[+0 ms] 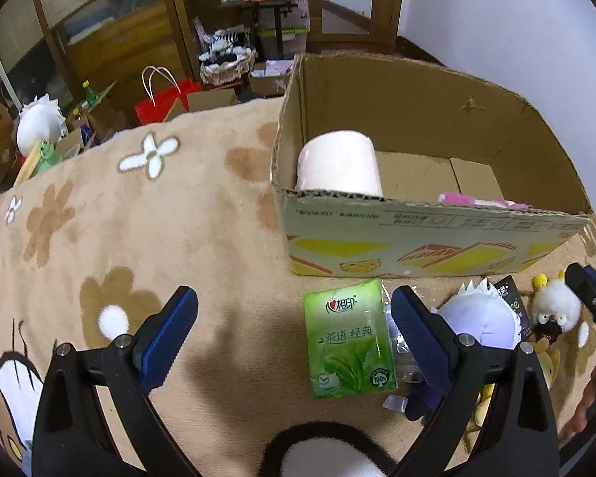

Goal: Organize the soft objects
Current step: 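Withdraw both tools and move toward the green tissue pack and white chick, then grasp the green tissue pack with the left tool while the right tool grasps the white chick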

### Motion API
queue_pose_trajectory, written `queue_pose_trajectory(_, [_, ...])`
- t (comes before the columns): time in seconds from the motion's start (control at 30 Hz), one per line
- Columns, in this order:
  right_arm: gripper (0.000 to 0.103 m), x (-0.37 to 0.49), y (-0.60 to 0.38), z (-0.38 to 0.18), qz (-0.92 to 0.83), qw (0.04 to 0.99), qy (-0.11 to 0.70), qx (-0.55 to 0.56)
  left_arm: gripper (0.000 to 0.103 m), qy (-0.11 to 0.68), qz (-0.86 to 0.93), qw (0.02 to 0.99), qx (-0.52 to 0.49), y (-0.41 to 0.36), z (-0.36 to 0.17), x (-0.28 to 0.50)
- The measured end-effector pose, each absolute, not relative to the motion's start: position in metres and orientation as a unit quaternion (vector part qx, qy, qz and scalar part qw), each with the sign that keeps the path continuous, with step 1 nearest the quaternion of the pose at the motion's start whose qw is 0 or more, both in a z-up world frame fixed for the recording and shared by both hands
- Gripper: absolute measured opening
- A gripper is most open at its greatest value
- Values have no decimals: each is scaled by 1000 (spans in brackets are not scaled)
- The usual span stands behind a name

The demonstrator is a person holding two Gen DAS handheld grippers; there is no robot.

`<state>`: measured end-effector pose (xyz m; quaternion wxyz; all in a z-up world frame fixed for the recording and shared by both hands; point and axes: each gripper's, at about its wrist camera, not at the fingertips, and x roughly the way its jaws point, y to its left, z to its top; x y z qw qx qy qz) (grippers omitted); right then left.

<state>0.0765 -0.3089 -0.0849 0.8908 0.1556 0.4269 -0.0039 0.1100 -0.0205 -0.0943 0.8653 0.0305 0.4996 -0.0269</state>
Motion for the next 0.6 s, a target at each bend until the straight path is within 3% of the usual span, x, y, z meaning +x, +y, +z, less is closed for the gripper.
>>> queue_pose_trajectory(0.43, [103,84,-308,-113,-18,869,469,156,97,551,-33,834,15,-24,-124,123])
queue_pose_trajectory(0.53, [99,85,-307,-118,-17,863,478,160,96,565,-40,824,-1,-22,-129,125])
queue_pose_trajectory(0.6, [93,86,-307,-121,-17,859,485,160,88,572,-44,819,-8,-22,-132,126])
